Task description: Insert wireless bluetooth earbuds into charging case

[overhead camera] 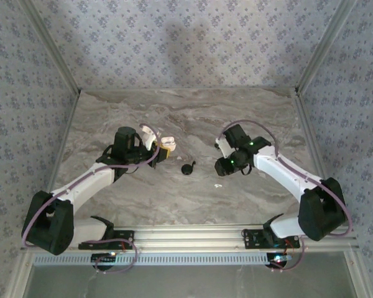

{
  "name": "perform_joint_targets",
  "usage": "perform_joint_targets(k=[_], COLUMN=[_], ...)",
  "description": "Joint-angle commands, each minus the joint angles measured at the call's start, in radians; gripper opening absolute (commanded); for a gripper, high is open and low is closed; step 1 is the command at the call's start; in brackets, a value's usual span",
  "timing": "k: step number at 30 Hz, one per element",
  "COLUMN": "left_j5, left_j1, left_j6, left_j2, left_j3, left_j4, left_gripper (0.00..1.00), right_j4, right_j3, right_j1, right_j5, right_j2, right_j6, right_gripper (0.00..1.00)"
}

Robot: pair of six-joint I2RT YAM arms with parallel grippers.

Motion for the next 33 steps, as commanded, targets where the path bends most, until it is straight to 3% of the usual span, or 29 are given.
perform_joint_targets(k=[1,8,12,21,33], left_j5=[-0.004,-0.009,-0.012,-0.018,-0.017], left_j1=[-0.004,-0.005,-0.004,-0.004,-0.004], left_j6=[0.013,0.016,0.017,0.02,0.019], left_j2=[-0.012,-0.017,-0.012,-0.012,-0.008], left_j3=[0.031,0.027,0.027,0.024,0.021], left_j4=[-0.01,-0.014,-0.014,-0.017,-0.017], left_gripper=[0.13,0.13,0.13,0.13,0.13], right_j4=[0.013,0.09,0.106,0.2,0.212], right_j3=[-0.045,-0.175,-0.183,-0.179,-0.164], right_j1=[0.006,0.009,0.03,0.101,0.126], right_j5=[-0.041,-0.095,-0.063,-0.003,0.042], right_j2=[-0.056,-0.083,-0.023,0.093,0.174], right_j6=[-0.41,-0.894,-1.008,-1.139,-1.191], right_gripper=[0.38,0.38,0.38,0.39,0.39])
